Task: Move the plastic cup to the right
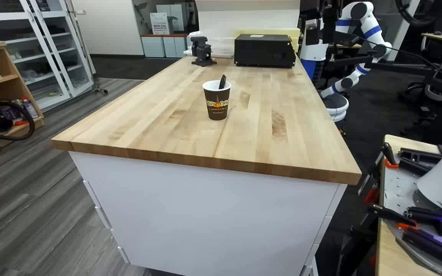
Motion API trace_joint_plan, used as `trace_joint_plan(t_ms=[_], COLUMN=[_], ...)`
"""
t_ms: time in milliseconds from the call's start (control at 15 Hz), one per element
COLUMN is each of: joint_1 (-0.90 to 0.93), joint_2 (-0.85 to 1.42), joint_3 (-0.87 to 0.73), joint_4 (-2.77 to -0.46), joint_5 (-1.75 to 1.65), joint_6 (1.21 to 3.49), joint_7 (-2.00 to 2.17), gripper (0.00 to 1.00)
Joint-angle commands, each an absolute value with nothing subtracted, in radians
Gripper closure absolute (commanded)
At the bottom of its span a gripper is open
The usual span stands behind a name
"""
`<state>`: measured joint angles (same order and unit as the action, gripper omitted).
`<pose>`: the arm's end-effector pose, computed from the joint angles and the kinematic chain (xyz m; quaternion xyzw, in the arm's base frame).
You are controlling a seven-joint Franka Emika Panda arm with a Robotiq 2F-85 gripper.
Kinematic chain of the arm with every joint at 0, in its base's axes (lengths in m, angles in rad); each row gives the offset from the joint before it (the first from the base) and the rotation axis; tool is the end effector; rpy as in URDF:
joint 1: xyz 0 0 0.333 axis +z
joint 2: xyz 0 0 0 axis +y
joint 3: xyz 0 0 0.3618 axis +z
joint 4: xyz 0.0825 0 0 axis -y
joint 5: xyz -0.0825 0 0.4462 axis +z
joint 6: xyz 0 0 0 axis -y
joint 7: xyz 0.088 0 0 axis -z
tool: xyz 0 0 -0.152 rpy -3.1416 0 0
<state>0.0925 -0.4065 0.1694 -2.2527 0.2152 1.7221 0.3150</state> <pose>0.4310 0.1505 0.4926 -0.9937 0.0583 0.0809 0.0513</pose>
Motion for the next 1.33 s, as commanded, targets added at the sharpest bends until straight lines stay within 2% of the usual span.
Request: trace_joint_plan(t_ms=[0, 1067, 1267], joint_1=[0.092, 0.092, 0.047], joint_2=[-0.406, -0.406, -0.386], joint_3=[0.169, 0.169, 0.203], joint_4=[-2.251, -2.251, -2.214], joint_5=[0.215, 0.215, 0.018], joint_6=[1.72, 1.72, 1.688], joint_7=[0.315, 0.315, 0.415], gripper=[0.0, 0.0, 0.0])
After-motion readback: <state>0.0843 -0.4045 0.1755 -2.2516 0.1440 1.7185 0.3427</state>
